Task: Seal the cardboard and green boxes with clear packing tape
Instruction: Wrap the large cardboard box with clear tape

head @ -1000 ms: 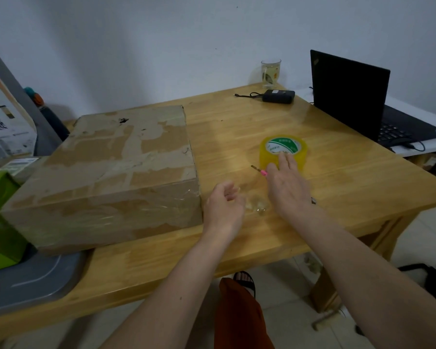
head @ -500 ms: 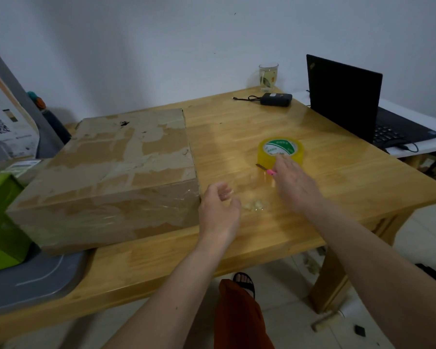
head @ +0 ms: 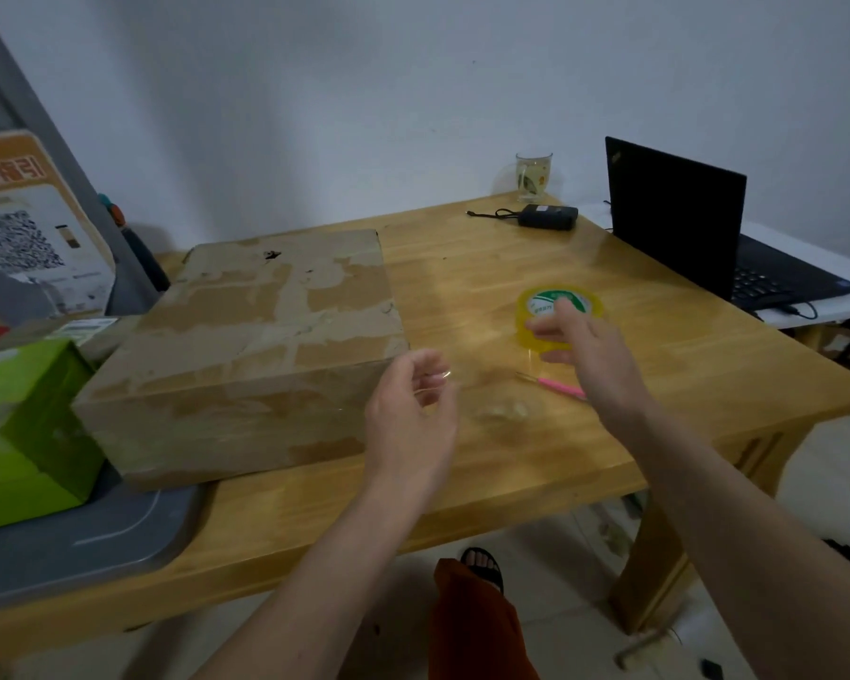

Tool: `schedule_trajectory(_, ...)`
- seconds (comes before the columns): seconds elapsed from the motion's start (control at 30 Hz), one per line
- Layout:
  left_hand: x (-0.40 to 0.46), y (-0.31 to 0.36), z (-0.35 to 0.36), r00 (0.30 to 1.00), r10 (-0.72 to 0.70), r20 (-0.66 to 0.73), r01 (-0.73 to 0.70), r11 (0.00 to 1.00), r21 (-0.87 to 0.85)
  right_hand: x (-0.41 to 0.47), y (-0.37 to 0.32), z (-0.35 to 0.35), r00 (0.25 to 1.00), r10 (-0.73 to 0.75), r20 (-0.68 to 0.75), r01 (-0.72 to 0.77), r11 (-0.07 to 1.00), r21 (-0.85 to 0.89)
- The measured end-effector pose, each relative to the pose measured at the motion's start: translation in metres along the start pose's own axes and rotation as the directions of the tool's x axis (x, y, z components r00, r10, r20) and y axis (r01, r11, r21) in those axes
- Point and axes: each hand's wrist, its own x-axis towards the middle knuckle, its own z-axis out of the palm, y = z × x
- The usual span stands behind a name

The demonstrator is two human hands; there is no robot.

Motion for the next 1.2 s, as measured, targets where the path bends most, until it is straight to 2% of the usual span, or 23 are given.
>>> schedule_trajectory(0.03, 0.000, 0.003, -0.006, 1.000, 0.001, 0.001, -0.001, 1.000, -0.007, -0.004, -0.013, 0.004, 0.998, 0.022, 0.054, -0.028, 0.993, 0.114)
schedule_trajectory(0.1, 0.000, 0.007, -0.020, 1.000, 0.009, 0.004, -0.009, 1.000, -0.011, -0.012, -0.033, 0.016, 0.991, -0.015, 0.131, -0.001, 0.993, 0.120)
schedule_trajectory(0.27, 0.009, 0.015, -0.061, 0.998, 0.037, -0.050, -0.037, 0.999, 0.007, -0.014, -0.069, 0.054, 0.994, -0.106, 0.007, 0.099, 0.949, 0.299)
schedule_trajectory(0.4, 0.026, 0.021, -0.104, 0.994, 0.004, -0.112, -0.010, 0.999, -0.051, -0.012, -0.102, 0.090, 0.987, -0.163, -0.004, 0.158, 0.947, 0.279)
schedule_trajectory(0.6, 0.070, 0.022, -0.168, 0.985, -0.101, -0.139, 0.083, 0.988, -0.131, 0.015, -0.148, 0.150, 0.986, -0.166, 0.030, 0.151, 0.948, 0.281)
schedule_trajectory(0.77, 0.135, 0.023, -0.199, 0.971, -0.111, -0.213, 0.087, 0.989, -0.120, 0.077, -0.175, 0.201, 0.973, -0.229, 0.010, 0.227, 0.969, 0.095)
schedule_trajectory(0.97, 0.223, -0.006, -0.205, 0.949, -0.198, -0.245, 0.221, 0.973, 0.070, 0.149, -0.168, 0.252, 0.983, -0.180, 0.036, 0.183, 0.975, -0.129)
schedule_trajectory(1.07, 0.261, -0.029, -0.200, 0.930, -0.237, -0.282, 0.277, 0.954, 0.111, 0.173, -0.160, 0.269, 0.985, -0.163, 0.064, 0.175, 0.943, -0.283)
schedule_trajectory(1.2, 0.291, -0.060, -0.189, 0.931, -0.134, -0.340, 0.246, 0.918, 0.310, 0.198, -0.143, 0.293, 0.971, -0.203, 0.124, 0.238, 0.850, -0.470)
